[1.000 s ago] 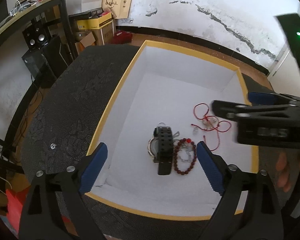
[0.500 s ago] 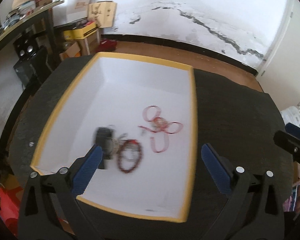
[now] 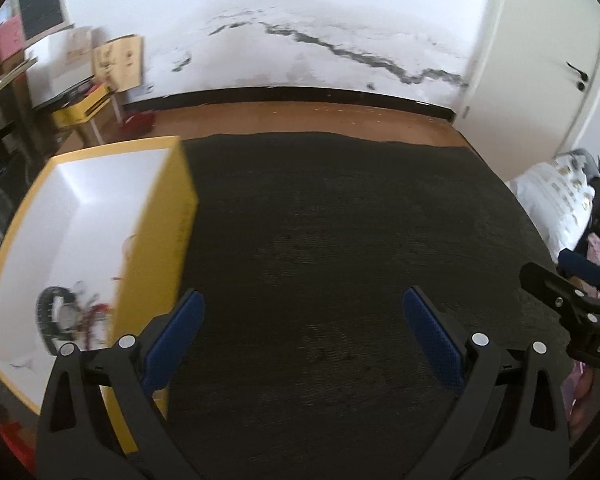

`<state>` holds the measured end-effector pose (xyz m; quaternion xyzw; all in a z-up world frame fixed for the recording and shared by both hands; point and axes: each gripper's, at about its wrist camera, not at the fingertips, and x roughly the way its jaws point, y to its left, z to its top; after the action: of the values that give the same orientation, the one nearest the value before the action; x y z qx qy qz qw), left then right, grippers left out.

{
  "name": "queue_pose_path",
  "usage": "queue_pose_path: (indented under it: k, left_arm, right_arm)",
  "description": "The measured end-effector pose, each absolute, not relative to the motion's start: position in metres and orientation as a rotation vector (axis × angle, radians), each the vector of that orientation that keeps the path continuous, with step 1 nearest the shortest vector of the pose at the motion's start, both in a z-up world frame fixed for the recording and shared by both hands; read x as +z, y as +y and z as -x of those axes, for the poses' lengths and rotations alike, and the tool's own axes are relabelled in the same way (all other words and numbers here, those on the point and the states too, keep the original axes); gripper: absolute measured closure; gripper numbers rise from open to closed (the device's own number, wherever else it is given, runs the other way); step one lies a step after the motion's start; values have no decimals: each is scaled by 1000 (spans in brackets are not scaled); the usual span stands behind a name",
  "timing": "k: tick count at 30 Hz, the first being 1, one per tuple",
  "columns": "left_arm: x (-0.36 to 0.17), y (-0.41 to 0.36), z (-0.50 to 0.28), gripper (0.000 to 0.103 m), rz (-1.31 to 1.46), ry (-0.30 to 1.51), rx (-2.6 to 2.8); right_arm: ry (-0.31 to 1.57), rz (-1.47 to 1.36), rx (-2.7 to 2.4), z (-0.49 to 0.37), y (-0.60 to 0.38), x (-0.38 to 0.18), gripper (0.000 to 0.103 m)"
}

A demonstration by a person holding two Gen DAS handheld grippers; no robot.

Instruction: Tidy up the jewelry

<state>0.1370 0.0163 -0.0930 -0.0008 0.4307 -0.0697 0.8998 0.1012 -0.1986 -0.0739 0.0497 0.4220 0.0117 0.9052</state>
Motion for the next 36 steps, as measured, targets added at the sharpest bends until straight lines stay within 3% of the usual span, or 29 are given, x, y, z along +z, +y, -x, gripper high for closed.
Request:
queue_pose_path:
  k: [13,36]
  left_arm:
    - [-131,-22,-136,6,-113,934,-171]
    - [-134,-14,-144,6,-79,942,-145]
  right_arm:
    - [933,-107,-3,-99,-230,-109,8]
    - [955,-81,12,-103,-219,-118,8]
